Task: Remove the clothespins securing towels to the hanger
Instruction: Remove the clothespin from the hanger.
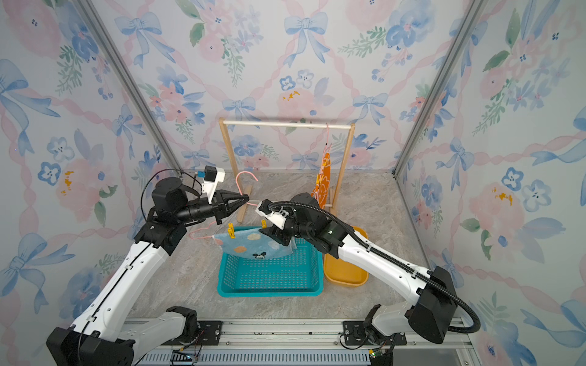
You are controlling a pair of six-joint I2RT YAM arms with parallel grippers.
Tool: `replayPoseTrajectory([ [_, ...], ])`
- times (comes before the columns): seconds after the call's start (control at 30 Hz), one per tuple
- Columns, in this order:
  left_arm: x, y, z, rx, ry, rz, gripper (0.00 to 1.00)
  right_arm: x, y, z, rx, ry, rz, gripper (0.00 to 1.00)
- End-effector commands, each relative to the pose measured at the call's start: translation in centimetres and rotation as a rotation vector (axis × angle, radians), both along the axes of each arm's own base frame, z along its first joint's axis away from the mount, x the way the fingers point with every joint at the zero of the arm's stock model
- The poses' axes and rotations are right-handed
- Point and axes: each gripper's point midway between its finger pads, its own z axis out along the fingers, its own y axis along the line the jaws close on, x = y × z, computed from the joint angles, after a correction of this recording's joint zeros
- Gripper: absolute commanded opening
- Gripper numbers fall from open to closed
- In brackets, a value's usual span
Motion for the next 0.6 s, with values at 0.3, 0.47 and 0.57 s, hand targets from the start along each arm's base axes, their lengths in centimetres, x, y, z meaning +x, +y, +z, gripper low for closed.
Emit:
replayPoseTrajectory([
  [0.3, -0.51, -0.29, 0.29, -0.008, -0.014, -0.052, 0.00, -0.50, 0.83, 1.69, 0.027, -0.011, 0.070, 0.48],
  [0.47, -0.65, -0.34, 0.33, -0.009, -0.015, -0.060, 0.00, -0.80, 0.66, 1.61, 0.017, -0.009, 0.078, 0.46],
  [0.57, -0.80, -0.36, 0.39, -0.011, -0.016, -0.066, 0.00, -0.88, 0.59, 1.46, 0.008, -0.004, 0.081, 0.45],
])
